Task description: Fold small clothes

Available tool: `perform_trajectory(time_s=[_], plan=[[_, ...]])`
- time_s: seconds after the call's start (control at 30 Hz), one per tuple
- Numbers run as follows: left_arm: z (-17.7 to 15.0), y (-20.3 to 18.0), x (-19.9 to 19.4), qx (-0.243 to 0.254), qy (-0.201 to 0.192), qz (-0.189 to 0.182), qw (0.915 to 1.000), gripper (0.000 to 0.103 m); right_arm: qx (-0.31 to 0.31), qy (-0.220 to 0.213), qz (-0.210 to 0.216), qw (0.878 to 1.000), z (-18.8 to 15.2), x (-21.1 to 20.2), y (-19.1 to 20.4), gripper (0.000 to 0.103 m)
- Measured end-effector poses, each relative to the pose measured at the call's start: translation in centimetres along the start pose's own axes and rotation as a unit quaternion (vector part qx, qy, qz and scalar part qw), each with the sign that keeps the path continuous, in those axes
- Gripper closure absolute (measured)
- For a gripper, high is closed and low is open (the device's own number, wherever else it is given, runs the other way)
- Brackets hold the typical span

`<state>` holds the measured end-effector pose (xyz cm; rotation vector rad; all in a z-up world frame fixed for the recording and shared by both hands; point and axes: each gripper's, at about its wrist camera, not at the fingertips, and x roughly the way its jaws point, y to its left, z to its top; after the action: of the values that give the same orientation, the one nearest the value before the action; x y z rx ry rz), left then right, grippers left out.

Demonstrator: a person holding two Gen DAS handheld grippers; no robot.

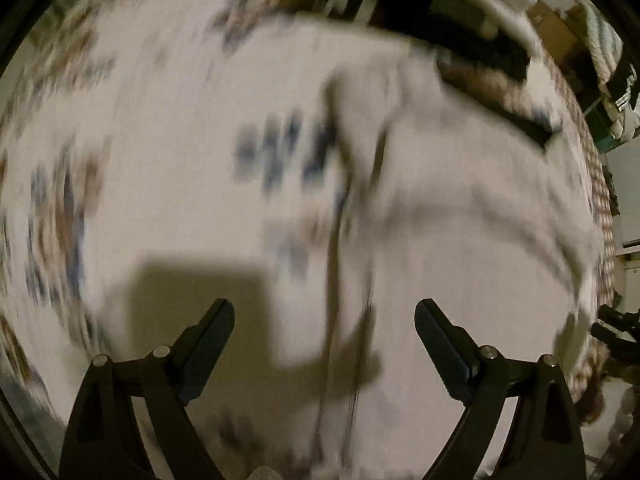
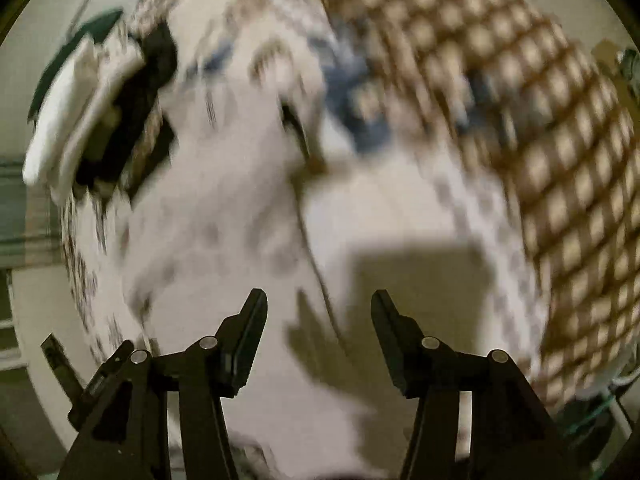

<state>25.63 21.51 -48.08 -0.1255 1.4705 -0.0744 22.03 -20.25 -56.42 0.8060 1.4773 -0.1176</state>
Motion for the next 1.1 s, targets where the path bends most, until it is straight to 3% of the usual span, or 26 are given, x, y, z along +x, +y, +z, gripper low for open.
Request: perform_trajectory(time_s=[0.13, 0.27, 0.47, 0.57, 0.6, 0.67, 0.73, 0.9, 0.93, 0.97, 1.1], plan=[[-7.7, 0.7, 1.9, -0.027, 0.079, -0.015, 0.9964, 0.01, 0.0, 0.091, -0.008, 0.996, -6.0, 2.5, -2.7, 0.046], [-12.7, 1.2, 3.1, -0.045, 0.109, -0.02, 0.9928, 0.01, 0.003, 0.149, -0.012, 0.989, -10.7, 4.3, -5.7, 0.046], [-16.6, 2.4, 5.6, -0.083, 0.142, -0.032, 0.9859, 0.012, -0.038, 0.189, 0.009, 0.981, -13.7, 5.8, -7.5, 0.046], [-17.5, 2.6, 6.0, -0.093, 0.136, -0.047, 0.9852, 0.013, -0.045, 0.198, 0.024, 0.979, -14.0, 7.1, -7.2, 0.046], [-17.5, 2.6, 5.8, -0.094, 0.127, -0.051, 0.9862, 0.018, -0.043, 0.2, 0.029, 0.978, -13.9, 7.3, -7.2, 0.046], [-18.0, 2.5, 5.1, -0.081, 0.106, -0.046, 0.99, 0.076, -0.044, 0.205, 0.033, 0.977, -13.5, 7.2, -7.8, 0.046], [-18.3, 1.9, 4.7, -0.063, 0.101, -0.042, 0.992, 0.092, -0.05, 0.206, 0.036, 0.977, -13.6, 7.2, -8.1, 0.05], [-19.6, 2.1, 2.5, -0.052, 0.074, -0.045, 0.9949, 0.099, -0.058, 0.225, 0.057, 0.971, -14.8, 7.5, -8.3, 0.074], [-19.7, 2.1, 2.0, -0.054, 0.069, -0.045, 0.9951, 0.1, -0.064, 0.223, 0.054, 0.971, -14.8, 7.5, -8.1, 0.086], [-19.8, 2.0, 1.6, -0.056, 0.067, -0.046, 0.9952, 0.1, -0.068, 0.221, 0.054, 0.971, -14.9, 7.3, -7.8, 0.093], [-19.9, 1.7, -0.6, -0.067, 0.052, -0.048, 0.9952, 0.1, -0.054, 0.204, 0.074, 0.975, -14.8, 5.5, -7.6, 0.096]])
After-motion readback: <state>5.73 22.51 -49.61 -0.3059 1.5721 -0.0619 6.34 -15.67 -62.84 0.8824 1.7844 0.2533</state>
